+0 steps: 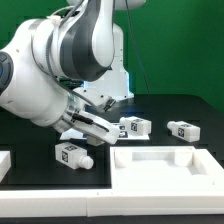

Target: Assemble one leg

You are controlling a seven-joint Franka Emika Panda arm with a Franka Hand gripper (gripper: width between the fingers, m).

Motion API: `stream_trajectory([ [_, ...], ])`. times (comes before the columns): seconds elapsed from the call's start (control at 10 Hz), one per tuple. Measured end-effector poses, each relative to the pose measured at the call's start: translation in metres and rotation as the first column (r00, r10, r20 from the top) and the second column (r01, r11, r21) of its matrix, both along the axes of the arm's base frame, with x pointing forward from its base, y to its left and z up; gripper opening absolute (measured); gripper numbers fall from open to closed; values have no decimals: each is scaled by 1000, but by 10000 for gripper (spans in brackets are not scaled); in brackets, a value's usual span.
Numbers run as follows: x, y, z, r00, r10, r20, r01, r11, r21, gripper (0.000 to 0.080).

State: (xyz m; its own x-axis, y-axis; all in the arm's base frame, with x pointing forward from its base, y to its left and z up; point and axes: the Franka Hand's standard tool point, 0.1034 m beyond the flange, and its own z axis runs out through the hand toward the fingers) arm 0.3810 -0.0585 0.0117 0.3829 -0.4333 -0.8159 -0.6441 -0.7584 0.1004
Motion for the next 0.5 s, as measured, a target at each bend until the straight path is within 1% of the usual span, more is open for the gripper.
stream_trajectory([
  [0.1,0,0,0,1000,0,-1,0,1000,0,513],
  [0.2,0,0,0,1000,0,-1,0,1000,0,363],
  [0.3,0,0,0,1000,0,-1,0,1000,1,284],
  [0.4,1,1,0,1000,1,0,-1,1000,0,284],
  [0.5,15,13,13,1000,-19,-9,18,999,-46,284],
])
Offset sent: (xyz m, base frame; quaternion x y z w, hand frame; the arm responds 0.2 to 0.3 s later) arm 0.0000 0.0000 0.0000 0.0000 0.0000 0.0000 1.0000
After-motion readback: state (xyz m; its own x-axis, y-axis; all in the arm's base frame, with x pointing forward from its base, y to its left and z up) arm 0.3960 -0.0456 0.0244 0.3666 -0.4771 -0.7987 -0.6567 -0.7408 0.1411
